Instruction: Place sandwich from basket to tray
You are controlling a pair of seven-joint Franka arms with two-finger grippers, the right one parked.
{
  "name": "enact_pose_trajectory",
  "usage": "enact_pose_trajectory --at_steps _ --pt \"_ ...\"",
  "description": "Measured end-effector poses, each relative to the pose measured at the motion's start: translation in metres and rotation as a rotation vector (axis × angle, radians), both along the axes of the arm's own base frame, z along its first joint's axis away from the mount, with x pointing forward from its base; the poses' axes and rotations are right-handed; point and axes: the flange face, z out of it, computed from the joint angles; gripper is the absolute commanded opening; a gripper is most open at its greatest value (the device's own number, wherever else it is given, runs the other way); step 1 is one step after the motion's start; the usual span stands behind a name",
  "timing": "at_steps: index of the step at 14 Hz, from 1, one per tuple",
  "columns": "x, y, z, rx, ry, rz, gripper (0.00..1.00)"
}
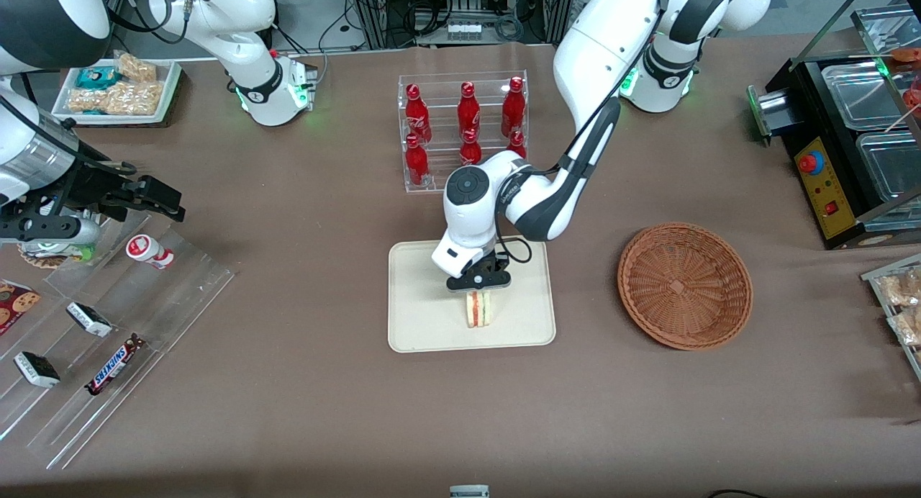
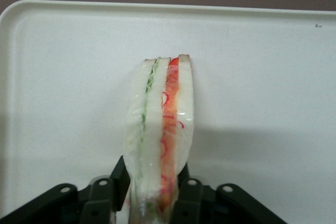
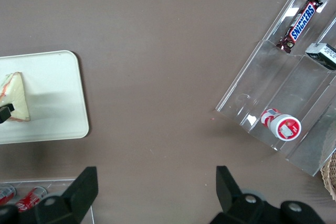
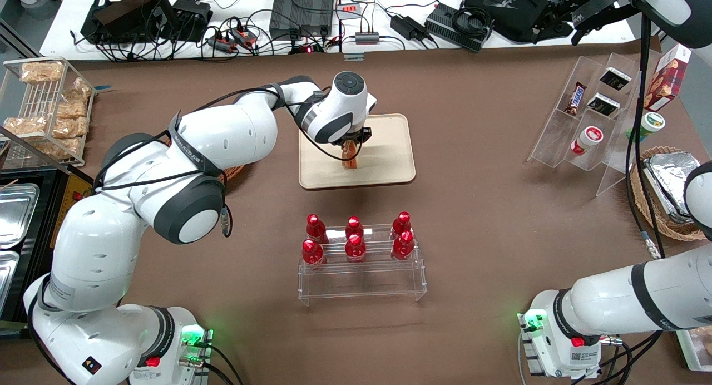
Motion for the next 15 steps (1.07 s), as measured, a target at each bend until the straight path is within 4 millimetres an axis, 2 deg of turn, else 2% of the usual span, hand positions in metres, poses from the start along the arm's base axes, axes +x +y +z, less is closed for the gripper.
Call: enact_pose_trajectory --at_steps 2,4,5,7,9,11,15 --pt "0.008 -0.003 0.024 -0.026 -0.034 0.01 1.0" --pt "0.022 0.007 0.072 -0.036 -0.062 0.038 1.0" --pt "0.029 0.02 0.101 -0.032 -0.068 0.061 1.0" --pt "0.046 0.059 0.16 -0.02 -0.067 0.091 1.0" --pt "0.063 0.106 0.199 -0.009 -0.039 0.143 1.0" --pt "0.081 0.16 0.212 0.019 -0.004 0.193 1.0" --pt "0.102 0.274 0.208 0.064 0.068 0.191 1.0"
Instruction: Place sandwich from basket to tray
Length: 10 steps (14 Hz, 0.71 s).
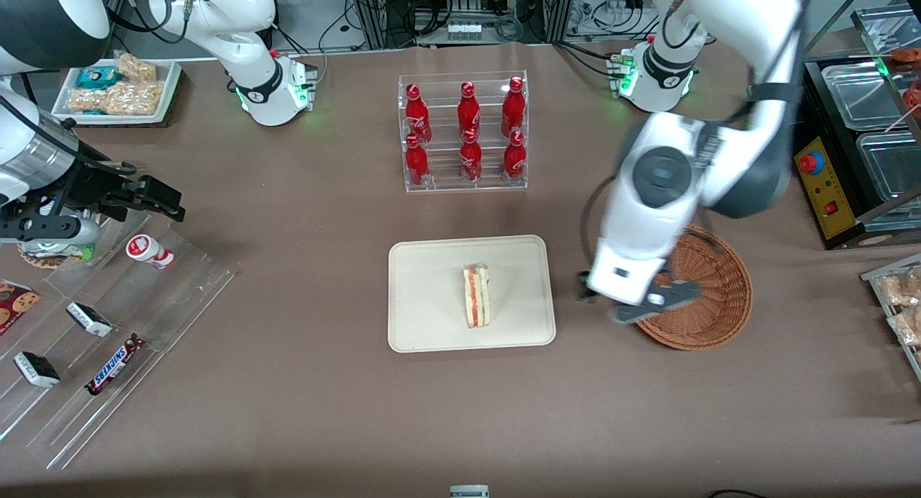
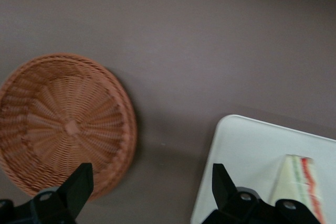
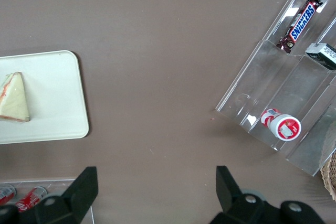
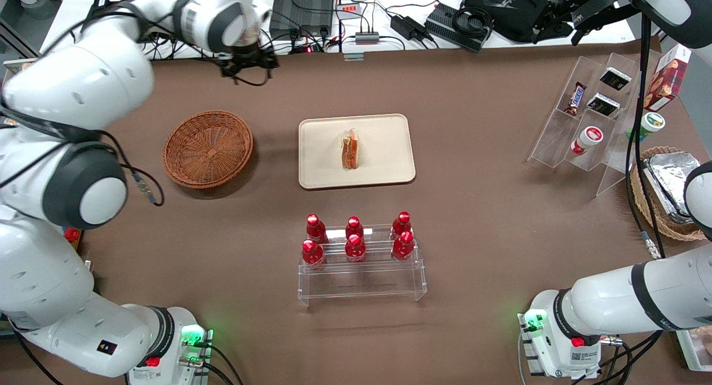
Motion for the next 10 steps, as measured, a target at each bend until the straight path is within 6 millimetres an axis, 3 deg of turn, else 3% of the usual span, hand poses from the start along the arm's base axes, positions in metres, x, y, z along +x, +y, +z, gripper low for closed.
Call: enact_pose_trajectory --at_steps 3,6,8,10 --pt "-0.008 0.084 0.018 -0.014 0.047 -0.022 1.0" --pt "-0.027 0.15 0.041 -0.015 0.112 -0.096 1.0" --pt "-0.037 0.179 0.055 -0.031 0.145 -0.146 1.0" --pt "-0.051 0.19 0.069 -0.038 0.196 -0.221 1.0"
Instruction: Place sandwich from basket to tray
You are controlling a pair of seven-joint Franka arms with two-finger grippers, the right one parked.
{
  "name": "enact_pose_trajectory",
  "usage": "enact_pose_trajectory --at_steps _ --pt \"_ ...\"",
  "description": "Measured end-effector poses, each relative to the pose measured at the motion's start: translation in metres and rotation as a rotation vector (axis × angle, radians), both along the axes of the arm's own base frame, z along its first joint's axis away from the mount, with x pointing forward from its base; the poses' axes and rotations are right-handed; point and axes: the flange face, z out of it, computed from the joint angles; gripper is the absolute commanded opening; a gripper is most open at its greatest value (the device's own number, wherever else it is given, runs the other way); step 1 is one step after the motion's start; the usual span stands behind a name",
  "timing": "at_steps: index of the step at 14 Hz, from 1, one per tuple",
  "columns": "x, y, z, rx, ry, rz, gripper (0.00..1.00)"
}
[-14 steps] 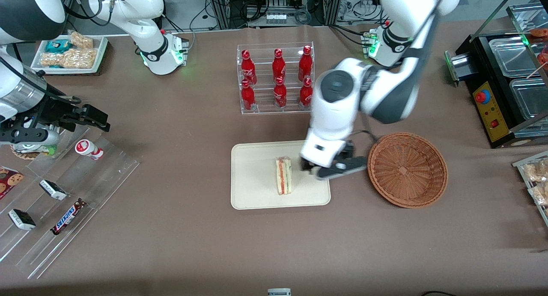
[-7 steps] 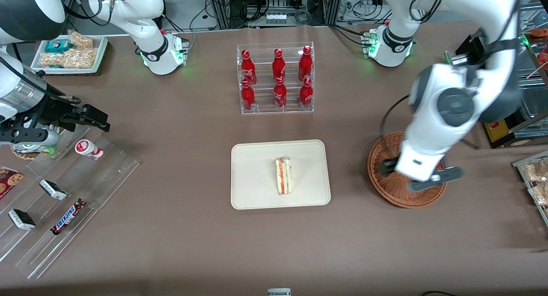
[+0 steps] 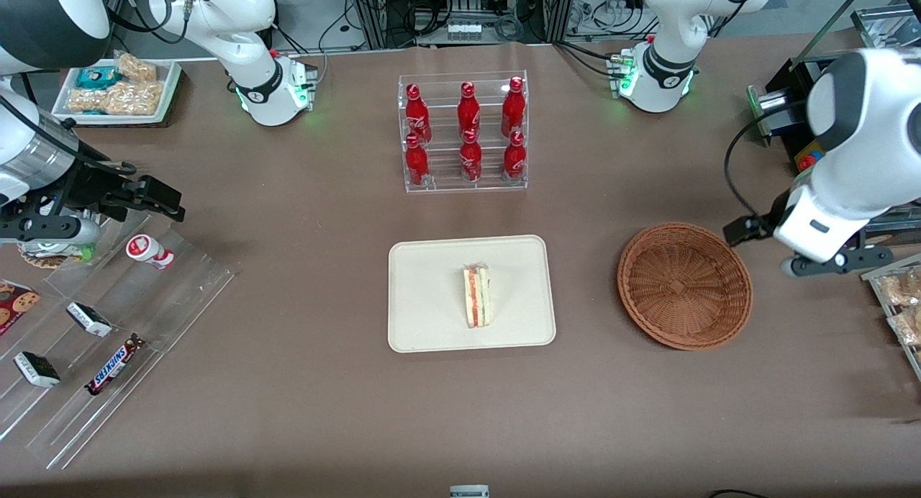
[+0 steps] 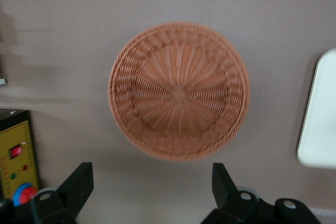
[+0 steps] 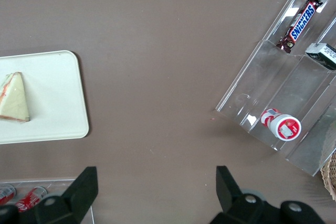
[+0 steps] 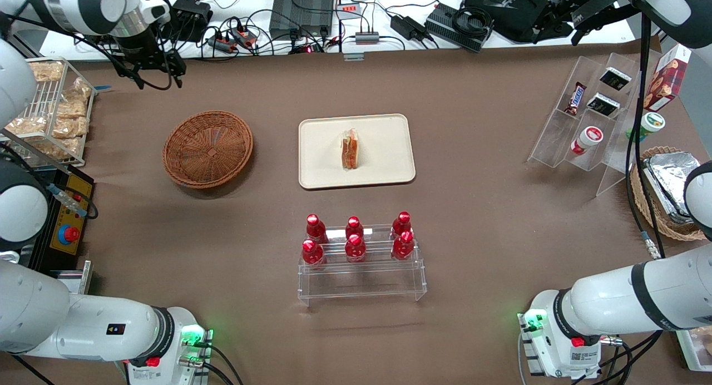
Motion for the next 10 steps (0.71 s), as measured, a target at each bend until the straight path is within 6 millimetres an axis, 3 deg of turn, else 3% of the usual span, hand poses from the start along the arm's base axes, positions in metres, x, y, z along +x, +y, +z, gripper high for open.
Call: enact_pose_trajectory --at_steps 2,6,8,10 --pt "-0.012 0.007 0.023 -0.027 0.0 -0.057 1.0" --pt "-0.028 0.039 0.089 -0.099 -0.102 -0.135 1.0" --pt "-0.031 0.042 0.108 -0.097 -0.138 -0.149 1.0" --pt "-0.028 0.04 0.113 -0.096 -0.15 -0.155 1.0"
